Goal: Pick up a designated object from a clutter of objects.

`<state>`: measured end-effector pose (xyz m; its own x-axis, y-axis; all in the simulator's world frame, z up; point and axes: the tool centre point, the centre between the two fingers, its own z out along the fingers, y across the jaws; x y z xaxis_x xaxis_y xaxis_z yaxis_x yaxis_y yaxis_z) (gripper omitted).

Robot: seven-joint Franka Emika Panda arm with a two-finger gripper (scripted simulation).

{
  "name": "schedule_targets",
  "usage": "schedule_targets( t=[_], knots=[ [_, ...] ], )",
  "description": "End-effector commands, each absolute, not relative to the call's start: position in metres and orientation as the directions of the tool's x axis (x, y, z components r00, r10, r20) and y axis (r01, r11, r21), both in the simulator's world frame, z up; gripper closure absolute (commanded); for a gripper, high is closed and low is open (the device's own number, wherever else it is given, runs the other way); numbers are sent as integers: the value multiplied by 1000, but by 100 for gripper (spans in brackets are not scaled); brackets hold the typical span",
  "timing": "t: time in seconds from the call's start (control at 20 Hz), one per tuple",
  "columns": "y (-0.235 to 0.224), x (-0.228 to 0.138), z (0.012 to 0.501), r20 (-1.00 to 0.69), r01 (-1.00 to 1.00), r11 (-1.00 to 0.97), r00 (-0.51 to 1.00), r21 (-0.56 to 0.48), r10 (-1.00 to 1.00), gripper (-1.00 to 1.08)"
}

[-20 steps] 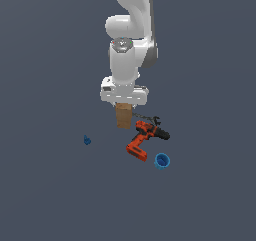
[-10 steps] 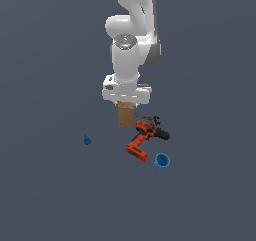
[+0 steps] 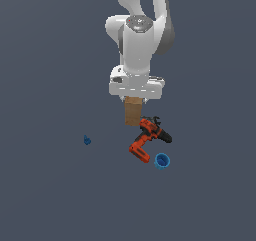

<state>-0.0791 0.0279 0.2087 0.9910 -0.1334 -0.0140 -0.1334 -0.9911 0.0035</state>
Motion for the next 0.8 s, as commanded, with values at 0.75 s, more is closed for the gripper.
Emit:
schedule_targets(
  t=[0.75],
  knots=[
    [122, -12, 347, 0, -130, -992, 992, 0, -130, 108]
  ],
)
